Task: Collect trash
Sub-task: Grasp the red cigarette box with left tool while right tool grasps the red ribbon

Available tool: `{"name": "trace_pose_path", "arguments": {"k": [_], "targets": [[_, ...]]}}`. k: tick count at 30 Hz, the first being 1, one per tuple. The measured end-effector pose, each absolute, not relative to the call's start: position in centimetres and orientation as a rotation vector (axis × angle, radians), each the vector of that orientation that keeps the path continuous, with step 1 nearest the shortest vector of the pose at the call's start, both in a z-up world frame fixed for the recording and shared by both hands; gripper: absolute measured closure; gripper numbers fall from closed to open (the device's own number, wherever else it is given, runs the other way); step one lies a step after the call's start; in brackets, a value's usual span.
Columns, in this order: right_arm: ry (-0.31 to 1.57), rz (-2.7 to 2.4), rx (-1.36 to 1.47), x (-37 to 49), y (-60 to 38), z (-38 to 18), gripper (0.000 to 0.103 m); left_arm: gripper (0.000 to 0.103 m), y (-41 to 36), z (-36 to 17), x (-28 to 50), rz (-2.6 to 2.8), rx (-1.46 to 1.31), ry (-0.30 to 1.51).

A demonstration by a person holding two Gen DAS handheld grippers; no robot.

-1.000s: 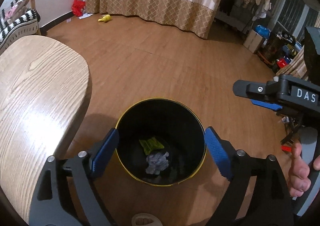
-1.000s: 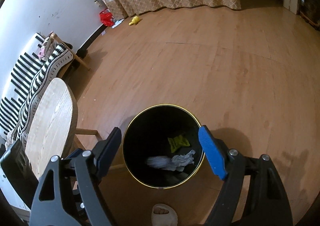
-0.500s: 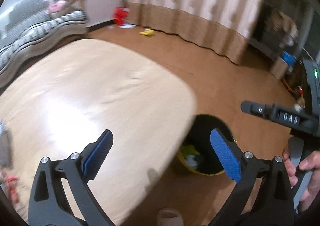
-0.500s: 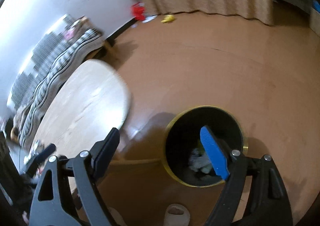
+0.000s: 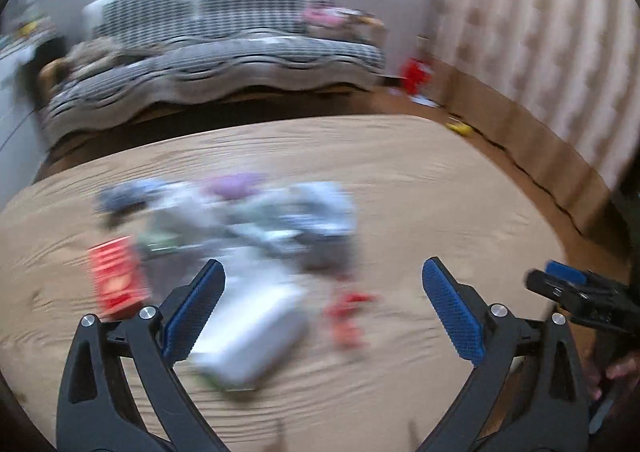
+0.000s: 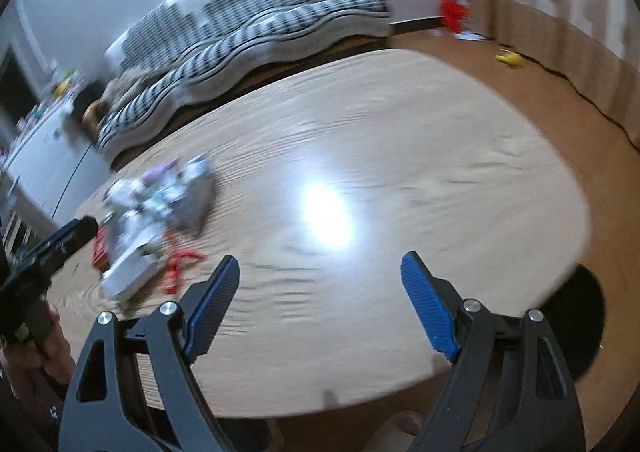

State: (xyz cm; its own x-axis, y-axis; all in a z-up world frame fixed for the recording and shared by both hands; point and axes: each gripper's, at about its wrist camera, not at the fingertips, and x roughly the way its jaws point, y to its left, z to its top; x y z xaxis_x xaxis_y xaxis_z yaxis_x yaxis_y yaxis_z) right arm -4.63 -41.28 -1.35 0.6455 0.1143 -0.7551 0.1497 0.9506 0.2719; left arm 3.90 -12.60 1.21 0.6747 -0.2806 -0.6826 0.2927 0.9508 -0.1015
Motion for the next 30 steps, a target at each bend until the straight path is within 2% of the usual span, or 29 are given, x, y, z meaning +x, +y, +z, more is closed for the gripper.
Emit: {"name": "trace_pose_path", "arguments": {"k": [5, 10, 17, 30], "targets": [[0.912, 0.075, 0.231, -1.3, -32.9, -2.0, 0.023, 0.007, -2.5, 0.4, 5.7, -0.130, -0.059, 0.777], [0.944, 0.106, 0.166, 1.1, -28.1, -3.0, 0.023, 0.007, 2.9, -1.7, 7.8, -0.033, -0.109, 0.826], [0.981, 0.109, 0.145, 2.7, -26.2, -4.4, 0.023, 0.007, 3.7, -5.2, 10.4, -0.013, -0.097, 0.907], [1.007, 0.085, 0.135, 3.1, -26.5, -5.6, 0.023, 0.007, 2.9, -8.8, 13.7, 0.006, -0.025, 0.942]]}}
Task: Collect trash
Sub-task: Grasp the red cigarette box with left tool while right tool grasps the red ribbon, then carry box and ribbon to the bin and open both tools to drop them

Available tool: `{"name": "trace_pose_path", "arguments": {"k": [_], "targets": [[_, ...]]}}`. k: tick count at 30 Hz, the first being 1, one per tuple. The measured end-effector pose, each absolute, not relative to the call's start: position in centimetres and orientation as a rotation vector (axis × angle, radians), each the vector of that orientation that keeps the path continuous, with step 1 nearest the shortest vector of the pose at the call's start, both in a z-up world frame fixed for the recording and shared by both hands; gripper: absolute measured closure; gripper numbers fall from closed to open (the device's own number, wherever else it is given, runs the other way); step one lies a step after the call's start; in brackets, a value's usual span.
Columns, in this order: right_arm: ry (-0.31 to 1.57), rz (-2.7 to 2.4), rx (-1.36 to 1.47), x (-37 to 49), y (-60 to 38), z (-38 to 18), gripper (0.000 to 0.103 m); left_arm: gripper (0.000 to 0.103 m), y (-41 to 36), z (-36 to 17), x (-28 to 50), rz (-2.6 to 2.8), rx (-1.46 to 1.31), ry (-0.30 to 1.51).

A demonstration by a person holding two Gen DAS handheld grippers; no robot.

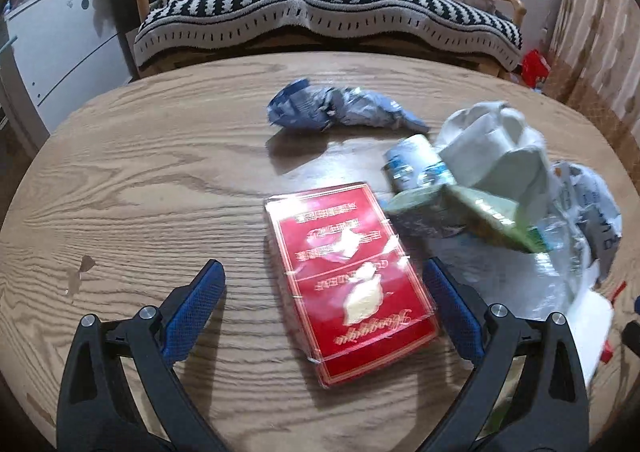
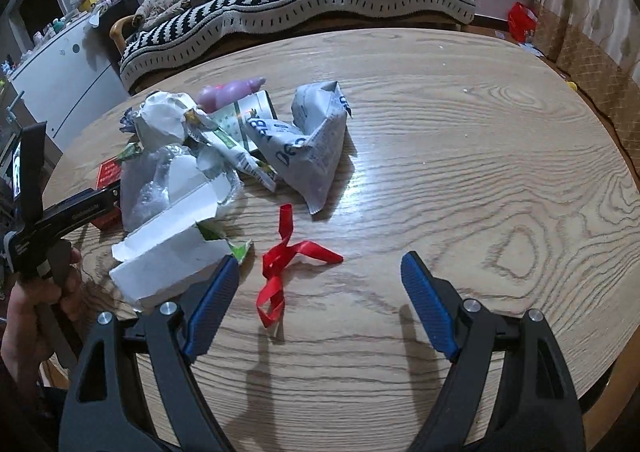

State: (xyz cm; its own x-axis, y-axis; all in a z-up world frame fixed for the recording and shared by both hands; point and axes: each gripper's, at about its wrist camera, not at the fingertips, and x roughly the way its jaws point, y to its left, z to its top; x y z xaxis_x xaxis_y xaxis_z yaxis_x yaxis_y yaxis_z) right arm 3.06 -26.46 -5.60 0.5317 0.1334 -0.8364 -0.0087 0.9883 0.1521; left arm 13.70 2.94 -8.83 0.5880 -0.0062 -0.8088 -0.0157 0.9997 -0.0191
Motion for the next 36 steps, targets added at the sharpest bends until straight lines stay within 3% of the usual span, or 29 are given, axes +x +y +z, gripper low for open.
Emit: {"name": "trace_pose_path", "arguments": {"k": [3, 5, 6, 14, 18, 20, 23, 24, 36], "targets": [[1.009, 0.085, 0.130, 3.1, -26.4, -5.7, 0.023, 0.008, 3.9, -8.9, 13.7, 0.018, -0.046, 0.937], [1.013, 0.087, 0.127, 3.1, -26.2, -5.8, 0.023, 0.026, 4.3, -8.6, 13.6, 0.010, -0.055, 0.924], [1.015, 0.088, 0.126, 3.2, -26.2, -5.8, 0.023, 0.040, 4.3, -8.4, 13.5, 0.001, -0.054, 0.914], [1.044, 0.088, 0.101, 3.5, -25.8, -6.5, 0.023, 0.043, 5.4, -7.0, 12.9, -0.003, -0.113, 0.898], [1.080, 0.084, 0.083, 4.0, -25.6, -7.5, 0.029, 0.043, 5.3, -6.2, 12.4, -0.013, -0.125, 0.881], [1.065, 0.071, 0.030, 4.0, -25.1, -7.6, 0.038, 0.043, 5.2, -5.7, 12.1, -0.016, -0.121, 0.867], [1.046, 0.077, -0.015, 3.8, -24.8, -7.5, 0.074, 0.043, 4.8, -4.8, 11.7, -0.020, -0.115, 0.846], [1.047, 0.081, -0.012, 3.8, -24.8, -7.5, 0.090, 0.043, 4.5, -4.5, 11.5, -0.022, -0.115, 0.840], [0.960, 0.060, 0.018, 0.7, -29.2, -4.3, 0.091, 0.043, -1.1, -1.5, 9.0, -0.122, -0.087, 0.800]]}}
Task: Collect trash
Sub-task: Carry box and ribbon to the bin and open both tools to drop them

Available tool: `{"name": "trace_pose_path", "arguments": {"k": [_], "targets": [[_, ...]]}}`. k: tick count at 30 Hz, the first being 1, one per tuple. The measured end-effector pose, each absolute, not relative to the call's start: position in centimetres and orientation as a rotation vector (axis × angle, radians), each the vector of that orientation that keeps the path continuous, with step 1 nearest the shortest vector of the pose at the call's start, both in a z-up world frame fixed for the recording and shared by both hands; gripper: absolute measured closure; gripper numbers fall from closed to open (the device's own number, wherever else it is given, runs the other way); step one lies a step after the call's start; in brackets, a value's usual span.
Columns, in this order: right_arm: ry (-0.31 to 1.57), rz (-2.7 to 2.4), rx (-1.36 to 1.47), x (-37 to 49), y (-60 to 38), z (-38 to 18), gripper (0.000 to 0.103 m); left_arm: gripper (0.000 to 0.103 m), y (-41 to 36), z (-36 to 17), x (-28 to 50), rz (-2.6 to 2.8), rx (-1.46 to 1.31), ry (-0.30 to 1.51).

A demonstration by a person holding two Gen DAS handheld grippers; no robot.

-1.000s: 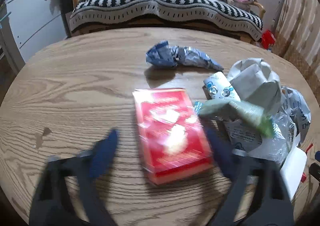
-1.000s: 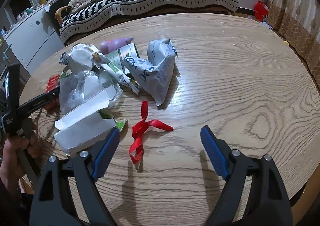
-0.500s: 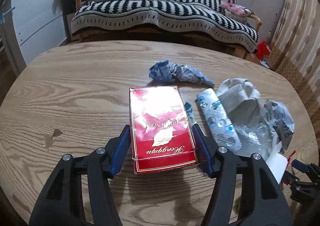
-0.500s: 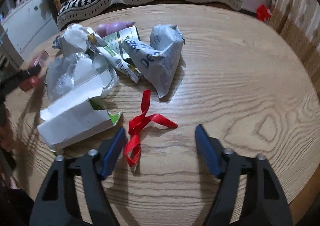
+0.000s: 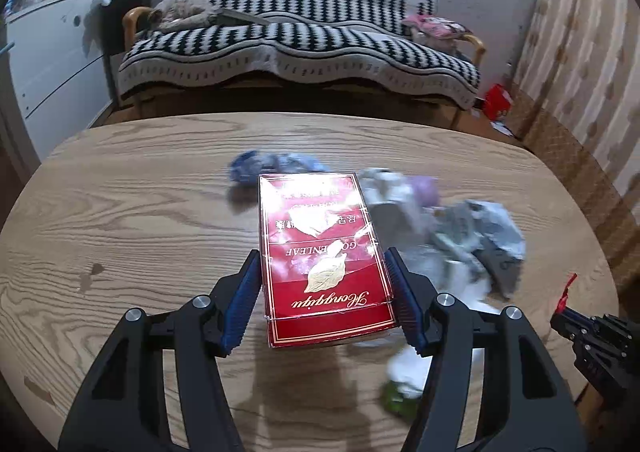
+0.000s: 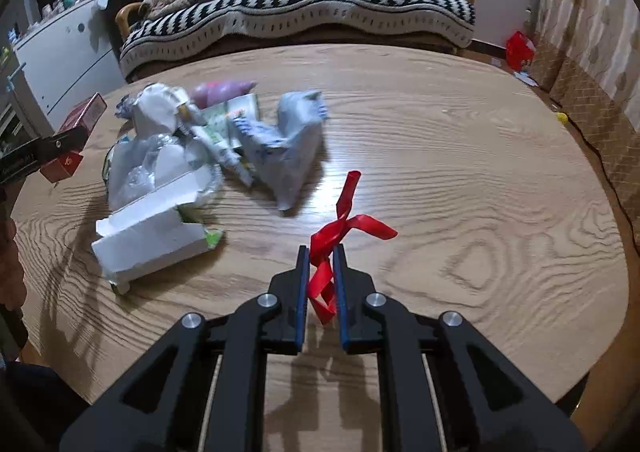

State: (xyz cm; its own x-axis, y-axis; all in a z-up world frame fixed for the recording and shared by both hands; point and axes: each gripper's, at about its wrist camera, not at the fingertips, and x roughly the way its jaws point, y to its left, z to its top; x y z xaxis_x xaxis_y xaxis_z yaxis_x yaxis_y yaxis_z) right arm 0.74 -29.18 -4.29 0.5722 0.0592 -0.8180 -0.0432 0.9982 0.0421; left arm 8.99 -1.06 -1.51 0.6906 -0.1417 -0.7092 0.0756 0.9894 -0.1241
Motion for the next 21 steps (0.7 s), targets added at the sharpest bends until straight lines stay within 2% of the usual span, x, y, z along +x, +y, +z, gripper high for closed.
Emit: {"name": "trace_pose_path", "arguments": {"k": [7, 21], "targets": [[0.930, -0.030, 0.074, -1.8, -35.7, -3.0, 0.091, 0.043, -8.9, -0.4, 6.8, -0.266, -0.012, 0.795], [0.894, -0.310, 0.265, -11.9, -54.7, -3.9, 0.091, 0.043, -31.7, -1.4, -0.4, -0.664, 0.181, 0.802]]}}
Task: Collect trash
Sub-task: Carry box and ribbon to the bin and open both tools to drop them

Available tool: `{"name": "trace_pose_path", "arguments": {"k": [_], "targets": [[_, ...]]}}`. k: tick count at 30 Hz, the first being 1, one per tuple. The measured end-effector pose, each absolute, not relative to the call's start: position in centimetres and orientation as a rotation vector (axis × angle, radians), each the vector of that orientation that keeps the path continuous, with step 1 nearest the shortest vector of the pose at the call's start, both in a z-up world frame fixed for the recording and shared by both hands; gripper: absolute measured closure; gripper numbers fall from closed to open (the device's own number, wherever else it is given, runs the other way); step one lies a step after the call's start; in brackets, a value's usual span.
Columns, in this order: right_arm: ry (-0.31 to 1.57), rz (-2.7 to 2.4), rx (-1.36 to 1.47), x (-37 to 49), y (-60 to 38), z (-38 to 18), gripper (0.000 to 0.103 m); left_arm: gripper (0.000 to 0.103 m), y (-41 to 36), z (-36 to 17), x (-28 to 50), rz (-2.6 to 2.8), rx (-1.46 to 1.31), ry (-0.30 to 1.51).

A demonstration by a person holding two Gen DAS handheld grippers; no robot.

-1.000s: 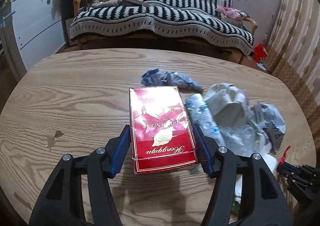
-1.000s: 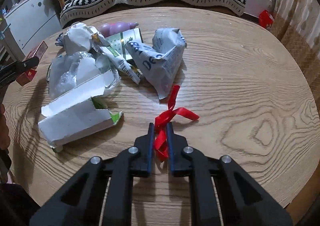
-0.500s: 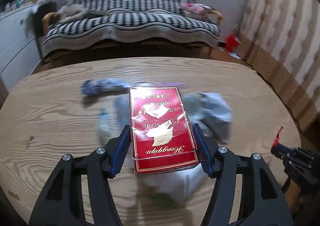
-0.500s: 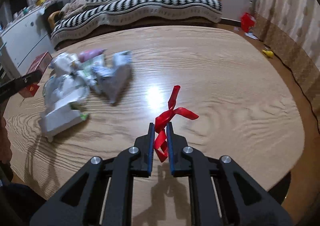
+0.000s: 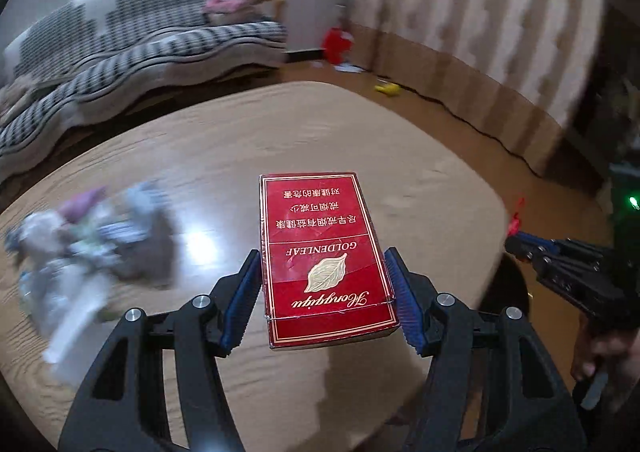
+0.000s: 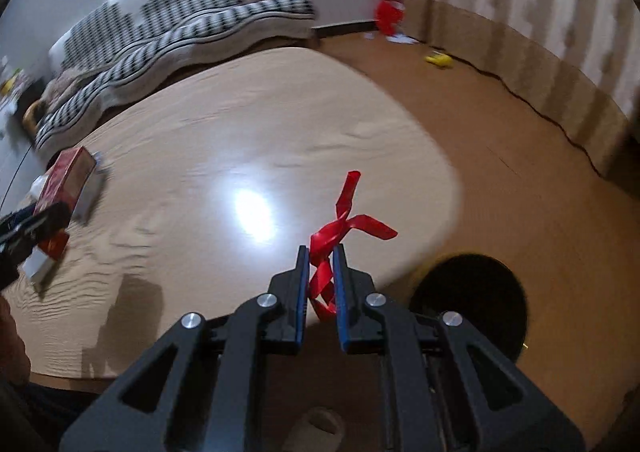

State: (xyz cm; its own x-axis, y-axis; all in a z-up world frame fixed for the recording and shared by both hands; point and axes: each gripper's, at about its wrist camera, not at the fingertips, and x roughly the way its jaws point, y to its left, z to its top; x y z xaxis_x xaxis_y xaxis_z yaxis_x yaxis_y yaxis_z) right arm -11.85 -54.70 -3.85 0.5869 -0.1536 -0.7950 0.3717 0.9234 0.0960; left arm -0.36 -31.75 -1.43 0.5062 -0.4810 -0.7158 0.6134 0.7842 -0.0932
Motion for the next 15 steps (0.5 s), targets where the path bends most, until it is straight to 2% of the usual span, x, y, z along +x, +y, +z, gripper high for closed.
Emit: {"name": "trace_pose_path", "arguments": {"k": [8, 15], "targets": [[0.886, -0.476, 0.445, -19.5, -65.1, -6.4, 0.091, 0.043, -42.9, -3.8, -5.8, -0.876, 0.275, 0.814], [0.907, -0.538, 0.529, -22.6, -69.2, -8.4, 0.091, 0.043, -49.9, -6.1, -9.0, -1.005, 0.319, 0.829]]}}
